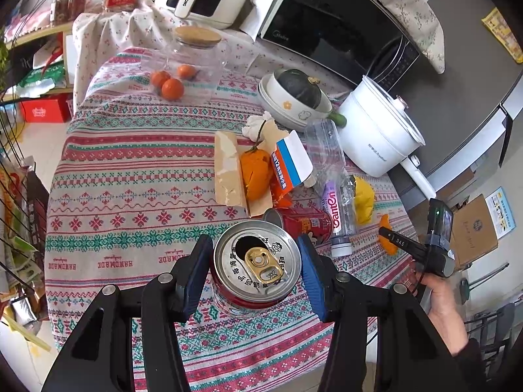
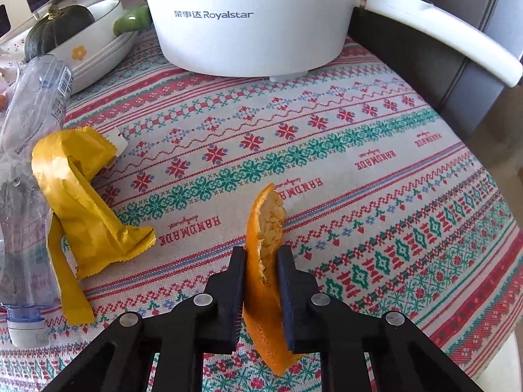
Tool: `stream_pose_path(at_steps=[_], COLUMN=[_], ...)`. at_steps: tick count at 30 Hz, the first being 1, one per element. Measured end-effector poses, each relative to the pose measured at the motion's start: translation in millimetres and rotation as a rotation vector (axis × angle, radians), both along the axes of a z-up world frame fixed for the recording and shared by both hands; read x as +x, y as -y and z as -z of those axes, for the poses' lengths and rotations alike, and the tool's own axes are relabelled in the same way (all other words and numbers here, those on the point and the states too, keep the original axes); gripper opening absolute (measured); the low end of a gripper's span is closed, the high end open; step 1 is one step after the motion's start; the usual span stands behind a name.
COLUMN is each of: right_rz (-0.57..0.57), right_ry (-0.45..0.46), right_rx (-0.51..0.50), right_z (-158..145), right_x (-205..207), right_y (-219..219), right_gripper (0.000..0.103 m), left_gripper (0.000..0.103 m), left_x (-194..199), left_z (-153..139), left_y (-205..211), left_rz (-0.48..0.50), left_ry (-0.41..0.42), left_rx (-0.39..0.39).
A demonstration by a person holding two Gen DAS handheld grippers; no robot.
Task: Collect trash
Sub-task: 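Carry the red can and orange peel over the white bin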
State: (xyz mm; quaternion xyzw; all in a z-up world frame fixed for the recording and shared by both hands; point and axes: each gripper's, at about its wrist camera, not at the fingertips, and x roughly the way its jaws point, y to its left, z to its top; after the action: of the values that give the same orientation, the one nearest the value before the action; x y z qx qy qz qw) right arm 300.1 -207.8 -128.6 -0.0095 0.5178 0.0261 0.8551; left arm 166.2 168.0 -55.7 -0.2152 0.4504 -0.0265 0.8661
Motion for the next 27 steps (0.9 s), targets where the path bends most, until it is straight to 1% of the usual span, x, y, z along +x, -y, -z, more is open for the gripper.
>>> stream_pose_path(at_steps=[4, 10, 14, 20, 25, 27], right_rz=[-0.006, -0.034, -0.033, -0.050, -0.057, -0.056], right_ry=[0.003, 0.039, 0.031, 0.023, 0.048, 0.057], right_rx=[0.009, 0.040, 0.086, 0.127, 0.152, 0.162], right_z=[-10, -43, -62, -89, -110, -114], right_x=[-9, -30, -47, -78, -109, -121], right_y=[5, 6, 9, 12, 21, 28], right_gripper=[0.013, 0.013, 0.013, 0.013, 0.013, 0.013], left_gripper=[0.055, 0.055, 0.055, 0.055, 0.055, 0.055], left_x=[-3, -7, -9, -9, -8, -9], left_z=[-5, -12, -17, -24, -27, -28], left_y=[1, 5, 15, 39, 70, 85], left_rz=[0.007, 0.019, 0.042, 0.086, 0.139, 0.164], left_ry=[0.012, 0.030, 0.044, 0.063, 0.071, 0.073], left_rx=[-0.005, -0.020, -0.031, -0.063, -0.072, -0.080])
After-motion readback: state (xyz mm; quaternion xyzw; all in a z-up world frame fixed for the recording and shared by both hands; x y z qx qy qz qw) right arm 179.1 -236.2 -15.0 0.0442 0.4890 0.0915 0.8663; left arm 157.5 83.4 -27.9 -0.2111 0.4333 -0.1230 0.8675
